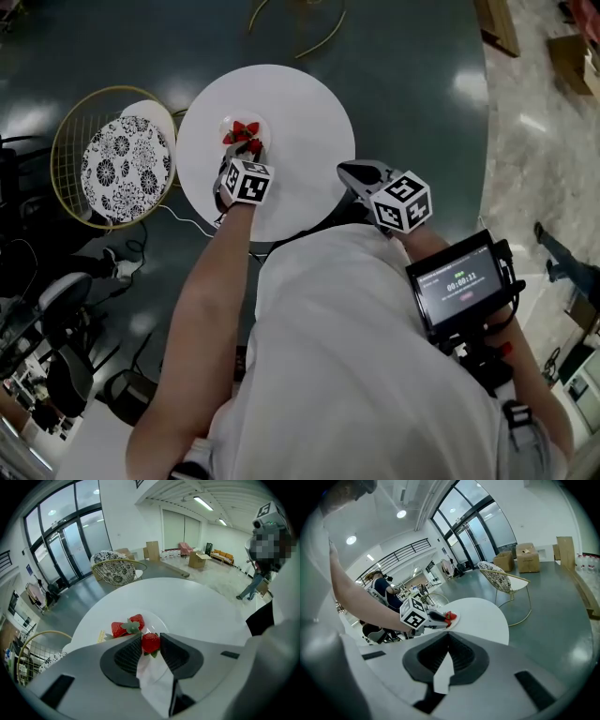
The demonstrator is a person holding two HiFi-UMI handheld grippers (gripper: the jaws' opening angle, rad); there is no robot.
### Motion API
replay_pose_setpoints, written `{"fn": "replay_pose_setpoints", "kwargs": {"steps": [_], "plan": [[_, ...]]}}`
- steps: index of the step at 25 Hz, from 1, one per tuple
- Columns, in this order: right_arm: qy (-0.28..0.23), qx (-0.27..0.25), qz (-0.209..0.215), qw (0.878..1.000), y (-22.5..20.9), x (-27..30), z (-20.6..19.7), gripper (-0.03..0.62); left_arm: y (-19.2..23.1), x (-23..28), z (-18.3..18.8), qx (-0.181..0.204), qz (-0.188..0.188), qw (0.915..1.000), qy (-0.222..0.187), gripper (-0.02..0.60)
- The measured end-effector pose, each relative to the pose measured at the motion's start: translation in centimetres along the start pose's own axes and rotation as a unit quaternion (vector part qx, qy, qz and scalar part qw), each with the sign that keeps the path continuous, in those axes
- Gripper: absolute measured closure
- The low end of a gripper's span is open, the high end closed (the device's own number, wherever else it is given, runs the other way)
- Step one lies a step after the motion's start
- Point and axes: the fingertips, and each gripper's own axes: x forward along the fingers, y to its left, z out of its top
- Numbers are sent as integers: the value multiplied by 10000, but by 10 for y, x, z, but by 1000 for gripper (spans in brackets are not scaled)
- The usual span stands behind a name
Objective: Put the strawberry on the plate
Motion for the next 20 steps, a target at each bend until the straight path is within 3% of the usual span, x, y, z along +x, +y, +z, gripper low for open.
{"fn": "replay_pose_setpoints", "kwargs": {"steps": [5, 13, 20], "plan": [[27, -80, 42, 10000, 0, -1, 0, 588, 0, -7, 10, 18, 133, 9995, -269, 474], [112, -312, 266, 9991, 7, 4, 1, 588, 3, -32, 10, -323, 253, 9971, -638, 474], [232, -549, 561, 9966, 18, 9, -4, 588, 0, -67, -2, -1010, 498, 9880, -1055, 476]]}}
